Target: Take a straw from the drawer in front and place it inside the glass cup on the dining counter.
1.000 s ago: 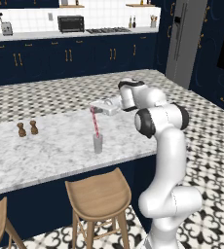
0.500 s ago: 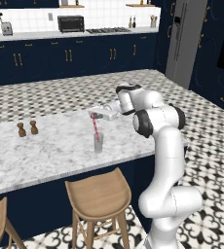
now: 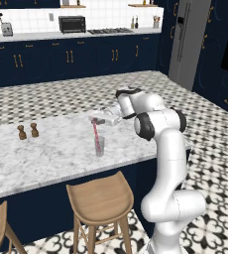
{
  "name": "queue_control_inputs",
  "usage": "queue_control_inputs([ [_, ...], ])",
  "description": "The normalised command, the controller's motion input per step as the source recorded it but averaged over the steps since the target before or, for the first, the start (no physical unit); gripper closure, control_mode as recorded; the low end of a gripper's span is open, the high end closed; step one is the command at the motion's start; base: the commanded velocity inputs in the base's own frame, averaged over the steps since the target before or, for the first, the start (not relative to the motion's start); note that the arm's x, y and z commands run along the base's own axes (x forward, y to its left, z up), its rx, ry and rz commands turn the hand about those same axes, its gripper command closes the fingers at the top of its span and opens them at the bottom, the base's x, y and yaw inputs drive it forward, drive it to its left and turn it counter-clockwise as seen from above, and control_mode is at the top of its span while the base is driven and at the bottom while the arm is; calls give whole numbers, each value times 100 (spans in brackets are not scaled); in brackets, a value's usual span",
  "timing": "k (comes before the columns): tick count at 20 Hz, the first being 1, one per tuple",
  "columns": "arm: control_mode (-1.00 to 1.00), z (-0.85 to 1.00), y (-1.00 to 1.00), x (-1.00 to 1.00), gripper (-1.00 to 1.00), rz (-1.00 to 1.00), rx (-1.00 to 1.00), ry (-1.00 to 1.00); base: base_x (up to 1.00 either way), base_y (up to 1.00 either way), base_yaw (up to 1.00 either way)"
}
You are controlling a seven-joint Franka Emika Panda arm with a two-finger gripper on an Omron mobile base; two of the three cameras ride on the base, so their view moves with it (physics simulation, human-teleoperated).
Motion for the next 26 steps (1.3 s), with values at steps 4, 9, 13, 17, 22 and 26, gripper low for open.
queue_control_inputs([
  [4, -100, 0, 0, -32, -100, 3, 0, 0, 0, 0, 0],
  [9, -100, 16, 0, -14, -100, 2, 0, -3, 0, 0, 0],
  [13, -100, 89, 0, 0, -100, 0, 0, -26, 0, 0, 0],
  [17, -100, 88, 0, -16, -100, 0, -4, -46, 0, 0, 0],
  [22, -100, 31, 0, -65, -100, 0, -34, -82, 0, 0, 0],
  [26, -100, 13, 0, -94, -100, 0, -43, -93, 0, 0, 0],
])
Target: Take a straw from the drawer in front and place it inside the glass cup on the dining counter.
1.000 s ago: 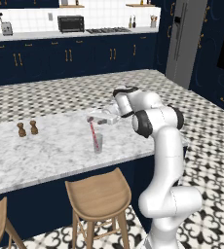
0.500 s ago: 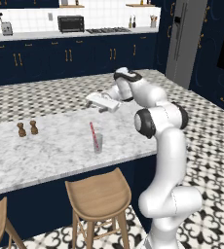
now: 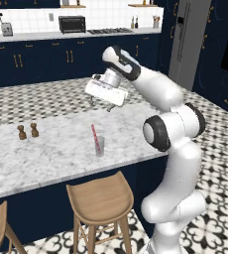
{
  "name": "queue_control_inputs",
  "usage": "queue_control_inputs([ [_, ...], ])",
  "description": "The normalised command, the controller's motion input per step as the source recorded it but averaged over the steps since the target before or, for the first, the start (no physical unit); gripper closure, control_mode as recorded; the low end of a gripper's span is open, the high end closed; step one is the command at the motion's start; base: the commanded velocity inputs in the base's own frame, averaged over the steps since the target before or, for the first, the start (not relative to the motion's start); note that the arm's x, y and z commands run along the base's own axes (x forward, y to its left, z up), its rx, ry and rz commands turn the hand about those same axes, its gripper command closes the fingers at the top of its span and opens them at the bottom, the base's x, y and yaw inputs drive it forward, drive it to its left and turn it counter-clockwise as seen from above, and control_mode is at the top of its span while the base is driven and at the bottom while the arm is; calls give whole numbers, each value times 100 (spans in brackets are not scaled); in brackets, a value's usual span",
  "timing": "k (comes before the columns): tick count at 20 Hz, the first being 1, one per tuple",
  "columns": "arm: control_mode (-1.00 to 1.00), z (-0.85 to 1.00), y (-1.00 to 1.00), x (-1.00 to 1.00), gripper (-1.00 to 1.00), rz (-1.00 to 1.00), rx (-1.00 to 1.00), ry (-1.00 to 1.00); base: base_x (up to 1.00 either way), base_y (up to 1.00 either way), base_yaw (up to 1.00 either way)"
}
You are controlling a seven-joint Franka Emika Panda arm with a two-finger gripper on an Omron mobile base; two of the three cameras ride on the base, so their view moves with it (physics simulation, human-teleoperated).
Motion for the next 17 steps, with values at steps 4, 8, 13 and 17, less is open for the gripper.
queue_control_inputs([
  [4, -100, 28, 0, -100, -100, 0, -36, -87, 0, 0, 0],
  [8, -100, 11, -5, -92, -100, 0, -23, -51, 0, 0, 0],
  [13, -100, 0, -17, -70, -100, 0, -15, -17, 0, 0, 0],
  [17, -100, 0, -37, -55, -100, 0, -11, -7, 0, 0, 0],
])
